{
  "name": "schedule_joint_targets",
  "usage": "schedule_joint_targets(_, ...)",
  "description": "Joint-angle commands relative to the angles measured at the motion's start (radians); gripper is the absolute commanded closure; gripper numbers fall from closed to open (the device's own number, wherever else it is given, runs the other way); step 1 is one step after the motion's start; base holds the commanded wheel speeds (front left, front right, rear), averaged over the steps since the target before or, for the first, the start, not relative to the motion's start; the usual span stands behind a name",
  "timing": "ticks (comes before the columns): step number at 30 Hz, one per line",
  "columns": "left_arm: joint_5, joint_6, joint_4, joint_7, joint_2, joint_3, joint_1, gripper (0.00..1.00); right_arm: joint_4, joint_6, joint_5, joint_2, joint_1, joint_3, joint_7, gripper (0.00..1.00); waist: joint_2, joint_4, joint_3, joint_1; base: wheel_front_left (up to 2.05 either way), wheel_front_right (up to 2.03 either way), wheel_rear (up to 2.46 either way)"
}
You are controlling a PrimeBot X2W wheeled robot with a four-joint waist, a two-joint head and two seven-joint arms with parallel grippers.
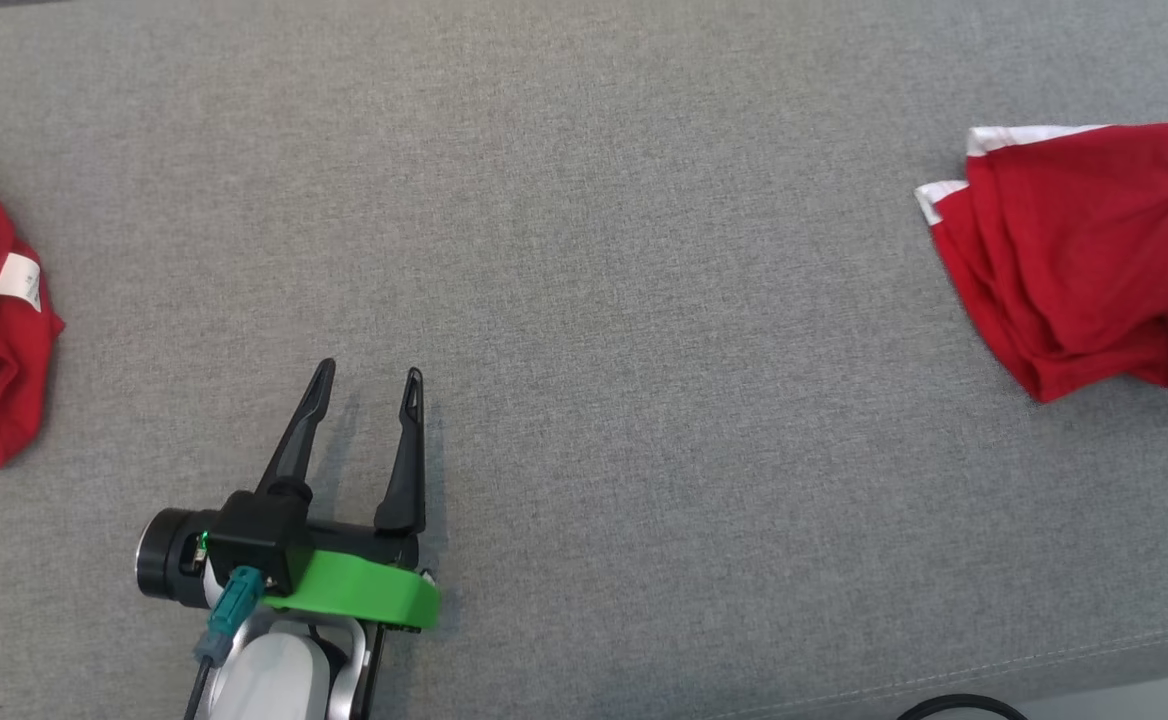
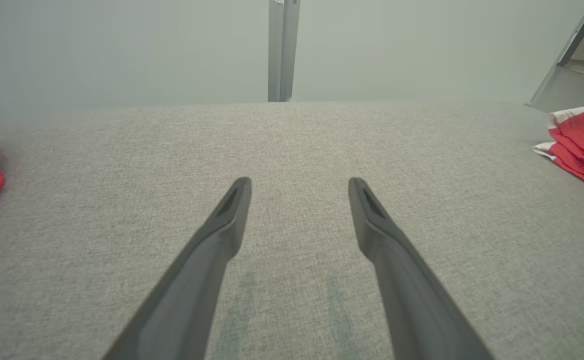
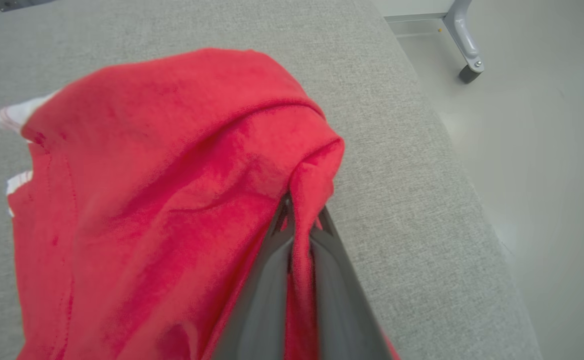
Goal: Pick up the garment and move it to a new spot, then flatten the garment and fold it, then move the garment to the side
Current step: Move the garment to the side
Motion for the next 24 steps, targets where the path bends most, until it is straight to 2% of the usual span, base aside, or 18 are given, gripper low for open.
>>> schedule_joint_targets(1,0.012,-0.008,0.003,0.0,0.005,-0.005,-0.018,0.0,0.03,-0.001,-0.032,-0.022,-0.027,-0.002,-0.02,1.0,-0.0001,0.001,0.048,-0.0001,0.0,0.0,0.0)
schedule_joint_targets(8,0.016,-0.002,0.007,0.0,0.004,-0.006,0.009,0.0,0.151,-0.001,-0.118,-0.08,-0.095,-0.006,-0.101,1.0,-0.0001,0.032,0.054,-0.0001,0.0,0.0,0.0)
schedule_joint_targets(13,0.007,0.003,0.003,0.0,0.003,-0.002,0.025,0.0,0.249,-0.001,-0.171,-0.084,-0.13,-0.017,-0.16,1.0,-0.0001,0.04,0.041,-0.0001,0.0,0.0,0.0)
schedule_joint_targets(14,0.006,0.004,0.002,0.0,0.002,-0.003,0.027,0.0,0.269,-0.001,-0.187,-0.083,-0.136,-0.018,-0.166,0.75,-0.0001,0.04,0.037,-0.0001,0.0,0.0,0.0)
schedule_joint_targets(15,0.003,0.006,0.0,0.0,0.002,-0.002,0.028,0.0,0.287,-0.001,-0.205,-0.081,-0.142,-0.02,-0.182,0.0,-0.0001,0.039,0.032,-0.0001,0.0,0.0,0.0)
schedule_joint_targets(20,-0.014,0.013,0.0,0.0,0.001,0.003,0.035,0.0,0.348,-0.001,-0.279,-0.088,-0.154,-0.057,-0.309,0.0,-0.0001,0.032,-0.008,-0.0001,0.0,0.0,0.0)
schedule_joint_targets(24,-0.034,0.017,0.015,0.0,0.001,0.013,0.054,0.0,0.333,-0.001,-0.287,-0.072,-0.145,-0.071,-0.424,0.0,-0.0001,0.028,-0.068,-0.0001,0.0,0.0,0.0)
